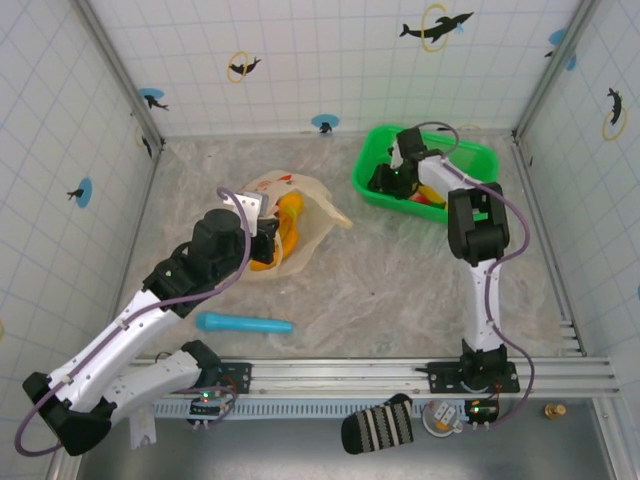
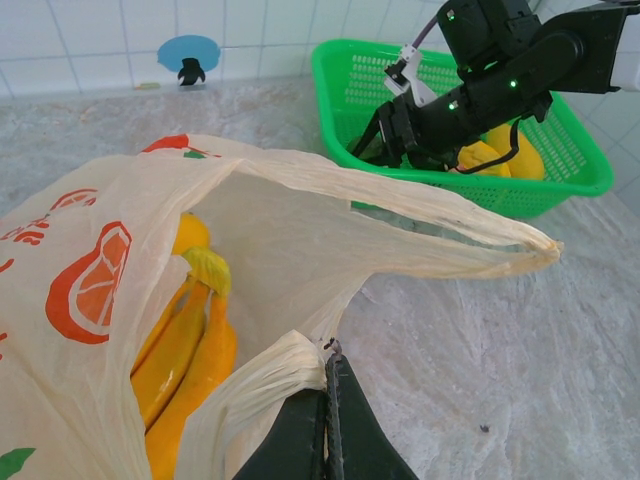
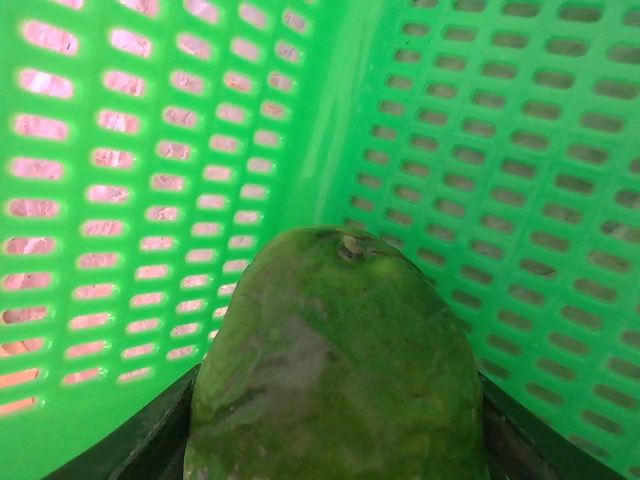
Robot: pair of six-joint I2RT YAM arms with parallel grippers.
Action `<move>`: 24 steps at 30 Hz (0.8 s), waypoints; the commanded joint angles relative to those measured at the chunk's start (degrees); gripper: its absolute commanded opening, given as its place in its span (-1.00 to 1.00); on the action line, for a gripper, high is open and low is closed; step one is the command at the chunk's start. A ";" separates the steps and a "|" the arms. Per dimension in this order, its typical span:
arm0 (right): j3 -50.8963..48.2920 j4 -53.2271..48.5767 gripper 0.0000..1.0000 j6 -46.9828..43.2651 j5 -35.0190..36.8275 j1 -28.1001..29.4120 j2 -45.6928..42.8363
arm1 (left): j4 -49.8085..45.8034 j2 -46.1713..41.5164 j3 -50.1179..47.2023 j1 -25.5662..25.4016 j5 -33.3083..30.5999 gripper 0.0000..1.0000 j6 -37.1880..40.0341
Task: Place the fake fruits into the plastic bag and tie a complex knot
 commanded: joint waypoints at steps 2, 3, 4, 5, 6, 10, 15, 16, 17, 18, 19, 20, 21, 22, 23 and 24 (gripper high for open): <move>-1.57 2.07 0.10 -0.21 2.37 -0.85 -10.21 | 0.14 -0.20 1.82 -0.32 -0.26 -1.00 0.45; -1.95 2.39 0.10 -0.20 3.15 -0.97 -11.94 | 0.06 -0.31 1.89 -0.32 -0.44 -1.00 0.44; -2.61 3.04 0.09 -0.17 3.70 -0.96 -13.92 | 0.03 -0.56 2.05 -0.32 -0.60 -1.00 0.47; -3.57 4.25 0.10 -0.02 3.67 -0.96 -16.06 | -0.02 -0.68 2.15 -0.32 -0.73 -1.00 0.38; -4.37 5.30 0.10 0.24 2.87 -0.95 -17.73 | -0.07 -0.83 2.16 -0.32 -0.86 -1.00 0.23; -11.34 13.62 0.10 2.23 -1.44 0.57 -27.74 | -0.06 -1.86 2.16 -0.32 -1.04 -1.00 -0.54; -26.75 30.00 0.13 1.89 -5.53 7.93 -42.88 | -0.29 -3.33 1.90 -0.32 -1.71 -1.00 -1.44; -30.20 33.04 0.14 1.05 -5.74 10.24 -45.77 | -0.24 -3.60 1.81 -0.32 -1.93 -1.00 -1.61; -33.09 35.35 0.15 -0.43 -5.91 12.72 -48.29 | -0.34 -3.95 1.73 -0.32 -2.17 -1.00 -1.81; -35.17 36.43 0.15 -1.78 -5.73 14.90 -50.17 | -0.36 -4.17 1.75 -0.32 -2.25 -1.00 -1.97; -37.44 37.36 0.15 -3.47 -5.05 17.68 -52.15 | -0.40 -4.34 1.78 -0.32 -2.39 -1.00 -2.07; -39.79 38.37 0.16 -5.69 -4.29 20.62 -53.80 | -0.52 -4.44 1.81 -0.32 -2.50 -1.00 -2.07; -41.31 38.43 0.16 -7.79 -2.12 23.15 -54.80 | -0.60 -4.52 1.89 -0.32 -2.61 -1.00 -2.08; -42.65 38.02 0.16 -10.39 0.01 25.93 -55.61 | -0.63 -4.49 1.96 -0.32 -2.68 -1.00 -2.08; -43.89 37.61 0.16 -12.61 2.77 28.68 -56.14 | -0.66 -4.53 1.92 -0.32 -2.88 -1.00 -2.08; -45.11 37.76 0.16 -13.99 4.97 30.72 -56.36 | -0.59 -4.53 2.07 -0.32 -2.95 -1.00 -2.08</move>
